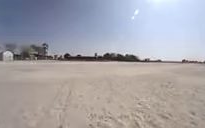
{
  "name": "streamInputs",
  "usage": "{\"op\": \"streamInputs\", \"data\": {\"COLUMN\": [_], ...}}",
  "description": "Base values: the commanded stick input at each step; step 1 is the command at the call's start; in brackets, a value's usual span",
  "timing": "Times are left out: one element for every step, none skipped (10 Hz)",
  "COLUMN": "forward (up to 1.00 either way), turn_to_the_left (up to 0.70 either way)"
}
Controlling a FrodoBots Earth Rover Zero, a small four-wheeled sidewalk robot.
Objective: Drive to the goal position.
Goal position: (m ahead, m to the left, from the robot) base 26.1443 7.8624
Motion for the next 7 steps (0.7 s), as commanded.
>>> {"op": "streamInputs", "data": {"forward": [0.45,0.45,0.45,0.45,0.45,0.45,0.45], "turn_to_the_left": [0.0,0.0,0.0,0.0,0.0,0.0,0.0]}}
